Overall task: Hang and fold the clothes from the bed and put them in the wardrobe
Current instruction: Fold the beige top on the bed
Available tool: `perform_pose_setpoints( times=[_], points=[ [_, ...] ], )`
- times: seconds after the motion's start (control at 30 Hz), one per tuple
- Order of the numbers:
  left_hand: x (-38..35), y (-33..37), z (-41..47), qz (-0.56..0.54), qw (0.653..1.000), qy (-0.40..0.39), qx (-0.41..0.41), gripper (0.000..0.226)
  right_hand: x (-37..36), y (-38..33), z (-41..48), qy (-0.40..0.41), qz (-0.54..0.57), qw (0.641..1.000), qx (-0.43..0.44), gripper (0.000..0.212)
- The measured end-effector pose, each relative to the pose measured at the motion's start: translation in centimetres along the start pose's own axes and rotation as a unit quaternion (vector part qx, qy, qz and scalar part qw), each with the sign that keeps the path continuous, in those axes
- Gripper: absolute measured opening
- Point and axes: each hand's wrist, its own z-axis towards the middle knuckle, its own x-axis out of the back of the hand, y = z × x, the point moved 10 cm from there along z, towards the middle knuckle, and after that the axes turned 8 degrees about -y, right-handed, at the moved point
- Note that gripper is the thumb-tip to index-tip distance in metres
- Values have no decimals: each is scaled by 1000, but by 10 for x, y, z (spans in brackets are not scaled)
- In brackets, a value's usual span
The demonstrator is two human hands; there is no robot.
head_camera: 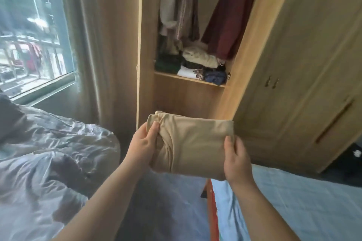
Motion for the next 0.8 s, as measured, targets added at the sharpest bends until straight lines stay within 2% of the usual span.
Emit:
perform_pose_setpoints(
  times=[0.23,0.5,0.63,0.8],
  points=[
    [0,-32,86,24,999,22,-7,32,-31,26,93,4,-17,1000,-6,25],
    [-60,-72,216,54,998,37,-5,39,-26,89,235,-9,2,1000,12,29],
    [-105,-89,286,70,996,62,3,35,-14,121,323,-24,8,999,21,38],
    [-143,-99,357,87,993,84,5,22,-9,151,412,-41,5,999,25,35]
  ],
)
